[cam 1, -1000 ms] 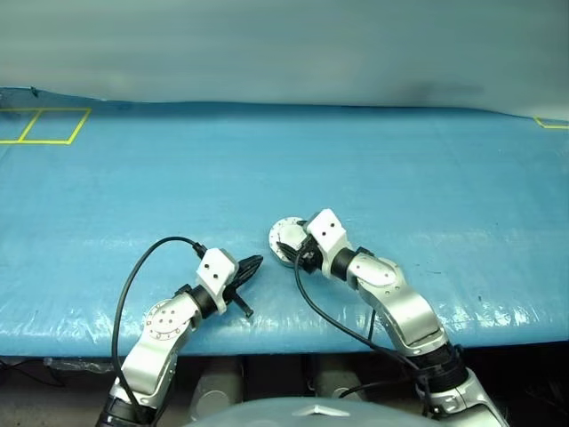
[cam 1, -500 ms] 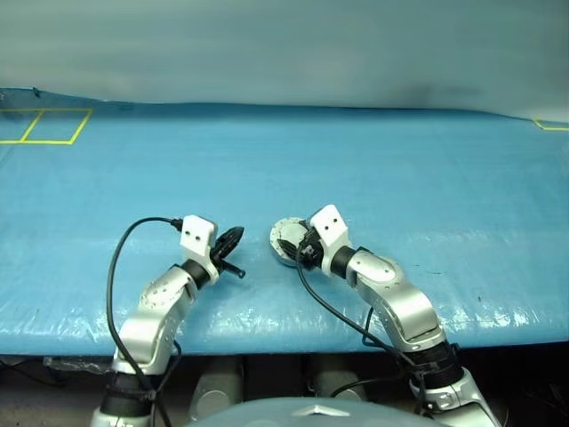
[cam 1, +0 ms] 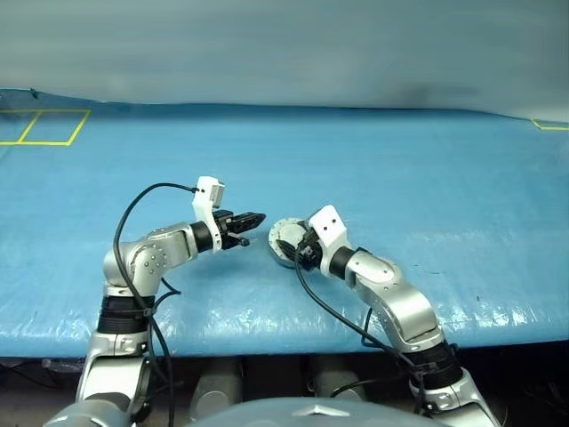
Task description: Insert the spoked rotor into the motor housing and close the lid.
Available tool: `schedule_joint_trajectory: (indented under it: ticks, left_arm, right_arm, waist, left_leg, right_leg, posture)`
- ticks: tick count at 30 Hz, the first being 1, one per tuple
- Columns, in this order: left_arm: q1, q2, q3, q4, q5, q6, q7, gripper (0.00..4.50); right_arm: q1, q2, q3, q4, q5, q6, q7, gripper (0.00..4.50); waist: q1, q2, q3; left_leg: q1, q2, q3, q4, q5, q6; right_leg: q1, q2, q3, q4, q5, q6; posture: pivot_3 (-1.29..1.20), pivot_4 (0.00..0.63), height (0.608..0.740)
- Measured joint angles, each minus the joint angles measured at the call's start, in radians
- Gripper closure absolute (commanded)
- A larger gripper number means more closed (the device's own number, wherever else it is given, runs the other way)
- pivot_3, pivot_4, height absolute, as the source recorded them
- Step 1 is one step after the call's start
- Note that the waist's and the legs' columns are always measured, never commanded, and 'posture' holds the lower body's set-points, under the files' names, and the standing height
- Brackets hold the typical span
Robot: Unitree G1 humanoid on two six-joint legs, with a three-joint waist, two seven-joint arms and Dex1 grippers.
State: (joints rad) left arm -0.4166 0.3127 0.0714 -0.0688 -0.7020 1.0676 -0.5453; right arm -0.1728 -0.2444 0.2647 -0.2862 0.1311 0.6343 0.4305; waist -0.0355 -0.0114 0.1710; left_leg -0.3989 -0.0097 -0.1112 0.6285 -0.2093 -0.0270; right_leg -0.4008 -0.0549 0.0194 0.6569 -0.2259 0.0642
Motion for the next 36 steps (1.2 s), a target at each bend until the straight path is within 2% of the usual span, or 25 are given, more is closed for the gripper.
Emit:
schedule_joint_trajectory:
  ticks: [10,26,30,36]
  left_arm:
    - [-0.034,-0.018,-0.059,0.098,-0.001,0.086,-0.001,4.5]
    - [-0.055,-0.037,-0.058,0.108,0.024,0.125,0.031,4.5]
    - [-0.057,-0.043,-0.059,0.11,0.025,0.127,0.034,4.5]
    - [-0.059,-0.045,-0.066,0.11,0.028,0.128,0.033,4.5]
  right_arm:
    - [0.004,0.001,0.0,-0.004,0.0,0.0,-0.009,1.46]
    - [0.013,-0.001,0.002,-0.01,-0.005,0.003,-0.016,1.46]
    - [0.032,-0.02,0.0,-0.038,0.0,0.007,-0.005,0.14]
    - [0.126,-0.056,-0.054,-0.135,0.041,0.033,0.007,0.03]
  waist:
    - [0.001,0.0,0.0]
    - [0.01,-0.001,-0.001]
    - [0.013,-0.001,-0.001]
    - [0.015,-0.001,-0.002]
  left_leg:
    - [0.0,0.0,-0.001,-0.001,0.0,0.0]
    - [0.003,0.0,-0.001,-0.001,0.0,0.0]
    - [0.003,-0.001,-0.001,-0.001,0.0,0.0]
    - [0.002,-0.001,-0.002,-0.002,0.0,0.0]
  right_leg:
    - [0.0,0.0,0.0,0.0,0.0,0.0]
    - [0.004,0.0,0.0,-0.002,-0.002,-0.004]
    - [0.005,-0.001,0.0,-0.005,-0.002,-0.003]
    - [0.008,-0.001,0.0,-0.012,-0.001,-0.001]
  posture:
    - [0.0,0.15,0.74]
    - [0.0,0.15,0.74]
    - [0.0,0.15,0.74]
    - [0.0,0.15,0.74]
